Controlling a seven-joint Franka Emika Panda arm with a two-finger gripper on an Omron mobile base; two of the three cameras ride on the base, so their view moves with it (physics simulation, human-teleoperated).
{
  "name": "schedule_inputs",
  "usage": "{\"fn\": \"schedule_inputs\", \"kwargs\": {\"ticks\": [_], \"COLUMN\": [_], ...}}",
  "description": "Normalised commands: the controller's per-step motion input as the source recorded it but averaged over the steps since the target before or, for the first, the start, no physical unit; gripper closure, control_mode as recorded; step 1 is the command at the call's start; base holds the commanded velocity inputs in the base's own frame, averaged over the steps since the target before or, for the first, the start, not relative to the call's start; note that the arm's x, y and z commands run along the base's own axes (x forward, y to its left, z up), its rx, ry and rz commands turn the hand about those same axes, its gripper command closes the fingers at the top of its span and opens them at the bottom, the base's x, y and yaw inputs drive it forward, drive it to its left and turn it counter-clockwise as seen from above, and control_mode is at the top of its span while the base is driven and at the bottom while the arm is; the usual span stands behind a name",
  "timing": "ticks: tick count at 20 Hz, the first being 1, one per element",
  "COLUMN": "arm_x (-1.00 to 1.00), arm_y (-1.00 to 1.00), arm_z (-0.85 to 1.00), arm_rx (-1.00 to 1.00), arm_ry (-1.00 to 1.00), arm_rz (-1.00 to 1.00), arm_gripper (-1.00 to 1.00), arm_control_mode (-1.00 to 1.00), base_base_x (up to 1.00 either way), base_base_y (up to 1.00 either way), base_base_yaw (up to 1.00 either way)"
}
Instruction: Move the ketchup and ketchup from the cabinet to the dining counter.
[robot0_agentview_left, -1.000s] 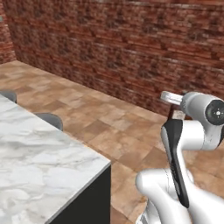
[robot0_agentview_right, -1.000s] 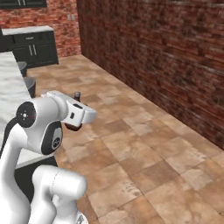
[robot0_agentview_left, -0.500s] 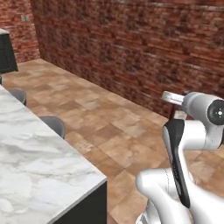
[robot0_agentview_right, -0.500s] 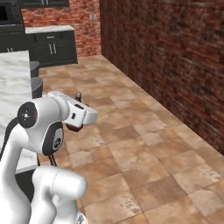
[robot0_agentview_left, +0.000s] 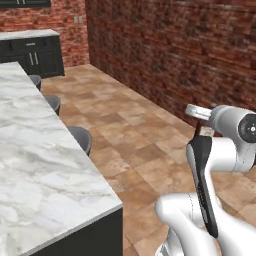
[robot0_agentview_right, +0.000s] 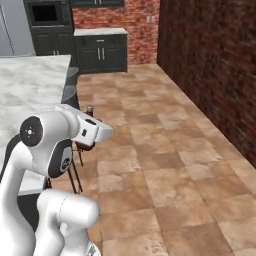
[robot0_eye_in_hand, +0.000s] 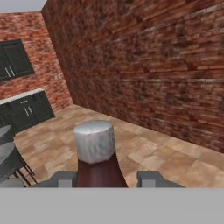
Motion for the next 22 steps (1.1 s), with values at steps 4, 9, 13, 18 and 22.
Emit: {"fn": "schedule_inputs", "kwargs": {"ticks": [4,9,13,18,22], "arm_x": [0.00,0.00,0.00,0.00,0.00], "arm_y": [0.00,0.00,0.00,0.00,0.00], "arm_z": [0.00,0.00,0.00,0.00,0.00], "arm_rx": [0.00,0.00,0.00,0.00,0.00], "arm_ry": [0.00,0.00,0.00,0.00,0.00], "arm_rz": [0.00,0.00,0.00,0.00,0.00], "arm_gripper": [1.00,1.00,1.00,1.00,1.00], "arm_control_mode": [1.00,1.00,1.00,1.00,1.00], "base_base_x": [0.56,0.33,0.18,0.18,0.41], "base_base_y": [-0.22,-0.42,-0.61,-0.56,-0.23], "base_base_yaw": [0.34,0.25,0.08,0.12,0.41]}}
